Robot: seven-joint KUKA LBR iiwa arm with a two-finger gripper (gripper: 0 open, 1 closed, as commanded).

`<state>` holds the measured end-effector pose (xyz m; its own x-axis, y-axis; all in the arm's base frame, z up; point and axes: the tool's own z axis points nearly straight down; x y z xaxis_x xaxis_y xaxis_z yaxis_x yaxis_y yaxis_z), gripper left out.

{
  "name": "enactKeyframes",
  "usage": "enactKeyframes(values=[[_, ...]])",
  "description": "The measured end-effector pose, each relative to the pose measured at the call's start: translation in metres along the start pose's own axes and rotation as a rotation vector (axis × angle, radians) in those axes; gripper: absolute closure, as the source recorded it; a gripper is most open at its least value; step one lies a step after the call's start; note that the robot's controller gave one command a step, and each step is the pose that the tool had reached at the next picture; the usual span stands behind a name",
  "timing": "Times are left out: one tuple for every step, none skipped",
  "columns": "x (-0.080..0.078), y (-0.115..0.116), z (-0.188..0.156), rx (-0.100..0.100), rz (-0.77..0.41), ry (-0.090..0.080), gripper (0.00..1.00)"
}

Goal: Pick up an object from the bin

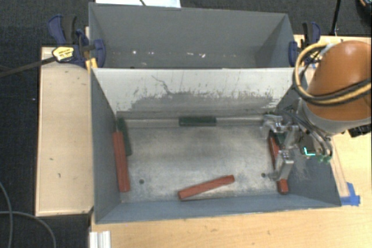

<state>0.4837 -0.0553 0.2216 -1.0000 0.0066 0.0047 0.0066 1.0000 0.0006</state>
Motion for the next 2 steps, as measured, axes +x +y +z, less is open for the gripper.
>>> enactKeyframes(values=[[-0.015,0.05,0.116,-0.001,-0.189,-0.001,0.0],[-0.004,0.053,0.152,0.001,-0.222,-0.01,0.0]])
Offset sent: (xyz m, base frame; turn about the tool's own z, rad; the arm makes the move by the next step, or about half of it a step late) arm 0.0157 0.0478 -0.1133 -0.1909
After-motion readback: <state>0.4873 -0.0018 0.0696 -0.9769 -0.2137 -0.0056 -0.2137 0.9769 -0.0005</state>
